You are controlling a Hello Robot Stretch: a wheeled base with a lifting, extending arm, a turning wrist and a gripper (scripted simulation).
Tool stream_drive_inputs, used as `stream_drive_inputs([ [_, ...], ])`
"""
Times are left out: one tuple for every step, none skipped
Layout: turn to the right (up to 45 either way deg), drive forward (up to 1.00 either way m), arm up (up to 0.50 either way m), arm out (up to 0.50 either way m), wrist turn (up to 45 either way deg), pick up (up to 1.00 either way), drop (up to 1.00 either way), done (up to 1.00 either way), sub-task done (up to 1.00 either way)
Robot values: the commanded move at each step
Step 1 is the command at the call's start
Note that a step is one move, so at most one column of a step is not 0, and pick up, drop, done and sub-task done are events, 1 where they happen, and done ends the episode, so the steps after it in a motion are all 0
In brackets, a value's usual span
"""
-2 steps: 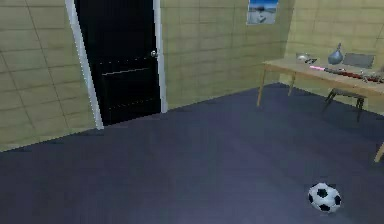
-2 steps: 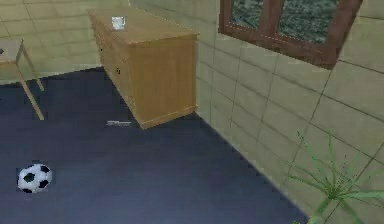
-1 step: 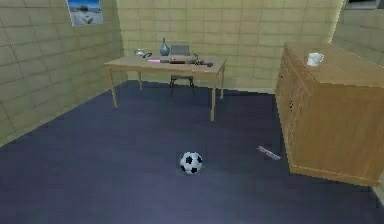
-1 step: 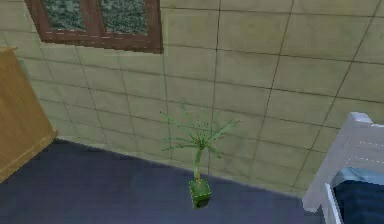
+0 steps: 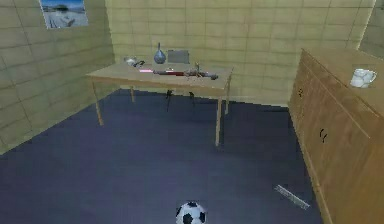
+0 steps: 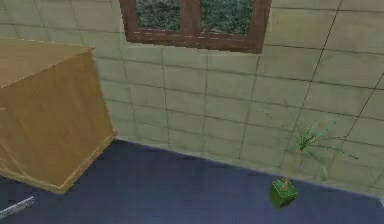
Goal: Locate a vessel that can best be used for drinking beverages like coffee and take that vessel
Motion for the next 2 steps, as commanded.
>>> stream_drive_inputs([
  [45.0, 0.0, 0.0, 0.0, 0.0, 0.0, 0.0, 0.0, 0.0],
  [0.0, 0.7, 0.0, 0.0, 0.0, 0.0, 0.0, 0.0, 0.0],
])
